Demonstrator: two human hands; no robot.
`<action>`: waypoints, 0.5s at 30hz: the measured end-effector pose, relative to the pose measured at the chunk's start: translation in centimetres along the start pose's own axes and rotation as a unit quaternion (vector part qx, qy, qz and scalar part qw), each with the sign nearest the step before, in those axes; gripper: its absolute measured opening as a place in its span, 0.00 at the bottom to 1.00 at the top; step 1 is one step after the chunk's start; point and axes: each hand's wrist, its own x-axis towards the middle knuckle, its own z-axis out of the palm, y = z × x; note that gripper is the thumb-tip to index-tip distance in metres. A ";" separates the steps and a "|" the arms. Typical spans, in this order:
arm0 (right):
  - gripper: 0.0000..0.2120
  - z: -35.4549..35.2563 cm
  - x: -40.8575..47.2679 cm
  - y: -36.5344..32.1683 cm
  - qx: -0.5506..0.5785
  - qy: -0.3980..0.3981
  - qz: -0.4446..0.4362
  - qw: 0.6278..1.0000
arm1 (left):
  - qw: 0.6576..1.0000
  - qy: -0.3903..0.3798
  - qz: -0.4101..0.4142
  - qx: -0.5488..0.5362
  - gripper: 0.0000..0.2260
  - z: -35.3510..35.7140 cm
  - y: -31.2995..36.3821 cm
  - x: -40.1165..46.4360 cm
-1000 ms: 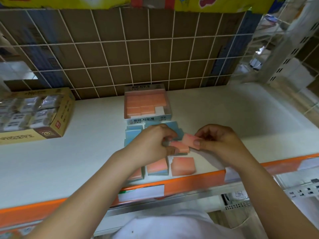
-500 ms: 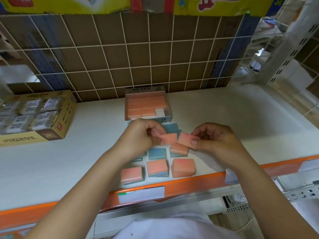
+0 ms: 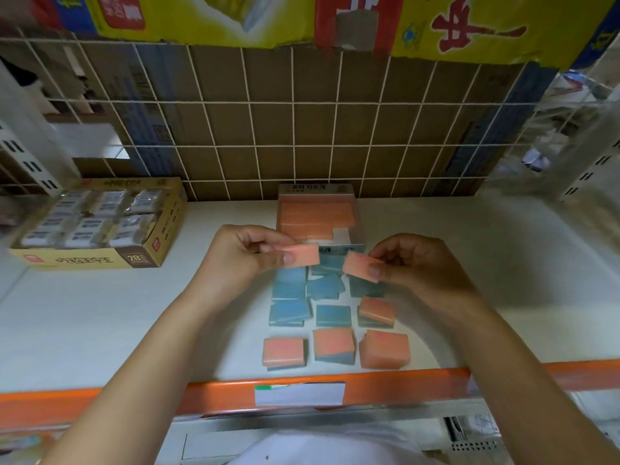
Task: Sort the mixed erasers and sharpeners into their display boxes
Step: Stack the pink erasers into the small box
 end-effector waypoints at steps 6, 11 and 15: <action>0.07 0.3 4.8 -1.1 -0.139 0.039 -0.067 0.987 | 0.996 0.054 -0.005 0.064 0.10 -0.4 -0.4 3.4; 0.06 1.6 8.5 -1.2 -0.285 0.020 -0.025 0.958 | 0.976 0.018 -0.037 0.215 0.06 0.4 -0.7 6.5; 0.07 2.3 10.0 -1.1 -0.331 0.016 -0.018 0.943 | 0.942 -0.027 -0.036 0.333 0.06 0.9 -0.6 8.2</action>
